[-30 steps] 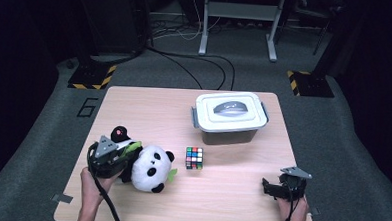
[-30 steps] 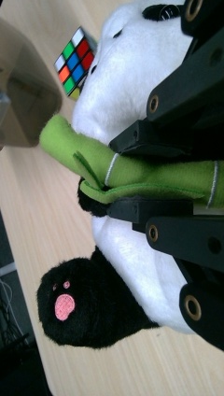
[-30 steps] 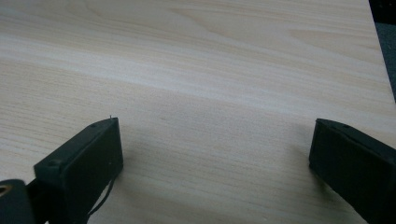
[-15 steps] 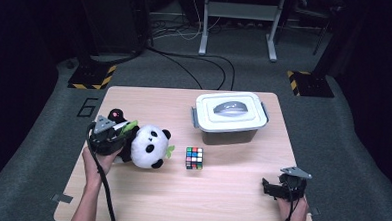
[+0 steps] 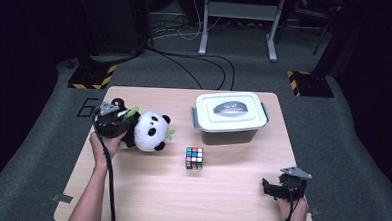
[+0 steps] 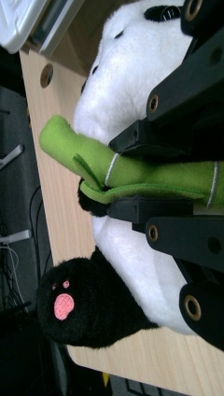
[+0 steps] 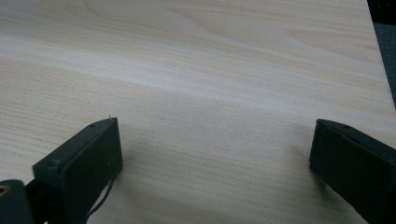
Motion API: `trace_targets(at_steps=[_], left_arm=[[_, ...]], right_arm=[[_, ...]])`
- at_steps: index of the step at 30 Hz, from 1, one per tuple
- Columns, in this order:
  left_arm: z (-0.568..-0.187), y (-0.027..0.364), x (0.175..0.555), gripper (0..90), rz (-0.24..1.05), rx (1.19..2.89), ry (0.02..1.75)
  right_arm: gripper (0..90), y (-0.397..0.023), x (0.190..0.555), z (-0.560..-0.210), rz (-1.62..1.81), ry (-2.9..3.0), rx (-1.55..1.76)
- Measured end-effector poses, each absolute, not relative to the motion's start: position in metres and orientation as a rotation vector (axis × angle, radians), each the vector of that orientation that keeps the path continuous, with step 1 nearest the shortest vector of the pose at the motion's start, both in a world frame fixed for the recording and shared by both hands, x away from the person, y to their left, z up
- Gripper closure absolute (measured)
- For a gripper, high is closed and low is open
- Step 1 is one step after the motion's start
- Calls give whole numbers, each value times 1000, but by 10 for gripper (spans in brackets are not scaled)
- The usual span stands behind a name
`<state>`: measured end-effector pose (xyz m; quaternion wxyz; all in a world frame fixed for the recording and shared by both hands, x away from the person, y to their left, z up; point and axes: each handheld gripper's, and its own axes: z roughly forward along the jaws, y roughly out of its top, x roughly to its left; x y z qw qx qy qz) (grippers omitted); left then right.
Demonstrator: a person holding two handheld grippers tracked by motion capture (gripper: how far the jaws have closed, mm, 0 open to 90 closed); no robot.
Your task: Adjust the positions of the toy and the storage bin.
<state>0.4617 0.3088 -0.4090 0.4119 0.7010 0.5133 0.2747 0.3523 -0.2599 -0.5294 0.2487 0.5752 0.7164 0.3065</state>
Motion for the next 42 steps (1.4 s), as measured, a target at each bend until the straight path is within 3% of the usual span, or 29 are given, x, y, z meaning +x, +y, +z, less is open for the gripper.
trace_targets(at_steps=[13, 18, 21, 22, 23, 25, 28, 42], left_arm=[[-446, 303, 503, 718, 681, 1757, 1388], [-442, 301, 503, 697, 685, 1792, 1382], [-441, 301, 501, 611, 680, 1781, 1388], [-440, 300, 500, 474, 681, 1783, 1391], [-437, 297, 499, 474, 689, 1787, 1401], [-432, 294, 494, 332, 700, 1790, 1402], [-426, 292, 487, 195, 688, 1776, 1402], [-406, 278, 437, 77, 648, 1753, 1326]], right_arm=[[17, -260, 352, -529, 835, 1952, 1567], [17, -260, 352, -529, 836, 1953, 1569], [17, -260, 352, -529, 836, 1953, 1569], [17, -260, 352, -529, 836, 1954, 1569], [17, -260, 352, -529, 836, 1954, 1569], [17, -260, 352, -529, 836, 1954, 1570], [17, -260, 352, -529, 836, 1954, 1570], [17, -260, 352, -529, 837, 1954, 1570]])
